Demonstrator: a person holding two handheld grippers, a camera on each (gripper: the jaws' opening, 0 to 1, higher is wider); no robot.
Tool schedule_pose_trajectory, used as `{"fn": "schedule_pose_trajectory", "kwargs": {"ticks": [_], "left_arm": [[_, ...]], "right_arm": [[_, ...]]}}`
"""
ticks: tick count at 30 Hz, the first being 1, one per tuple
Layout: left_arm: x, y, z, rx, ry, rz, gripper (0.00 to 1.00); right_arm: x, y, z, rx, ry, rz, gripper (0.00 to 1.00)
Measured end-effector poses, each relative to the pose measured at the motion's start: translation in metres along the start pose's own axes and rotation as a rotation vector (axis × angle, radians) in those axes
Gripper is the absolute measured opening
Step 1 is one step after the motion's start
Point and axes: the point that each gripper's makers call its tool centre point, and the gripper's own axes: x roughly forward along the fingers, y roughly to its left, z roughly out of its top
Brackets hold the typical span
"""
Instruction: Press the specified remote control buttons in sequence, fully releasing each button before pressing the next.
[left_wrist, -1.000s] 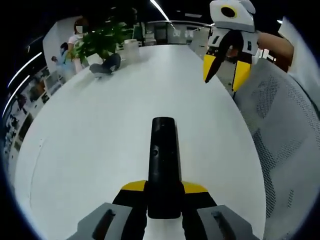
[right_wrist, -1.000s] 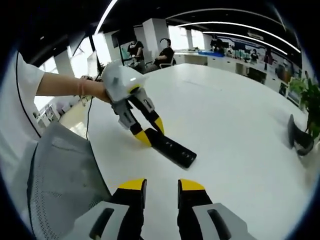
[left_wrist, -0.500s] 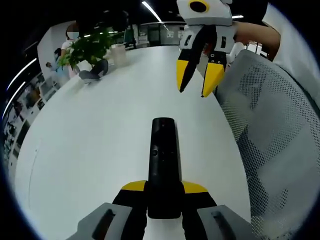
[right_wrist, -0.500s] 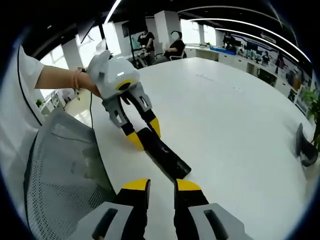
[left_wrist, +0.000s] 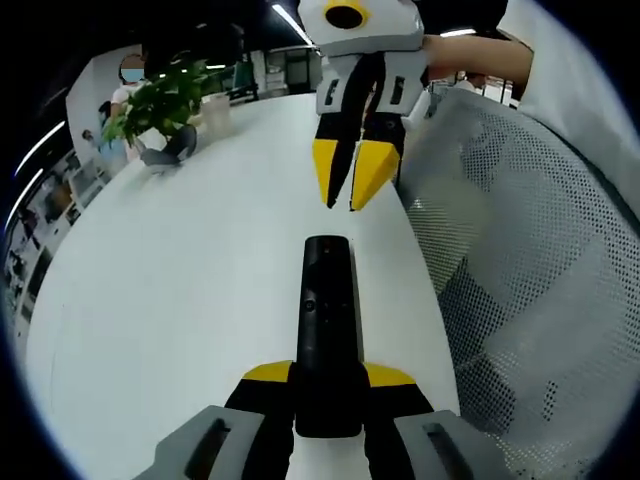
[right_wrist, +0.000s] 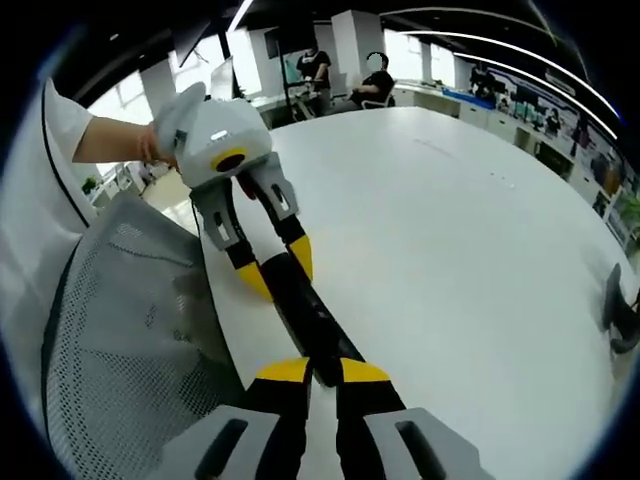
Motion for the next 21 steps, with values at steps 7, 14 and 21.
{"fn": "schedule_pose_trajectory", "kwargs": {"ticks": [7, 14, 21], "left_arm": [[0.0, -0.013, 0.001, 0.0, -0.009, -0.006, 0.24], [-0.001, -0.021, 0.0, -0.007, -0.013, -0.013, 0.24], [-0.001, -0.024, 0.0, -0.031, -0.035, -0.012, 0.24]], "right_arm": [[0.007, 0.005, -0.009, -0.032, 0.045, 0.017, 0.03], [0.012, 0.011, -0.02, -0.071, 0.103, 0.031, 0.0], [0.016, 0.012, -0.028, -0.085, 0.134, 0.036, 0.0]]}}
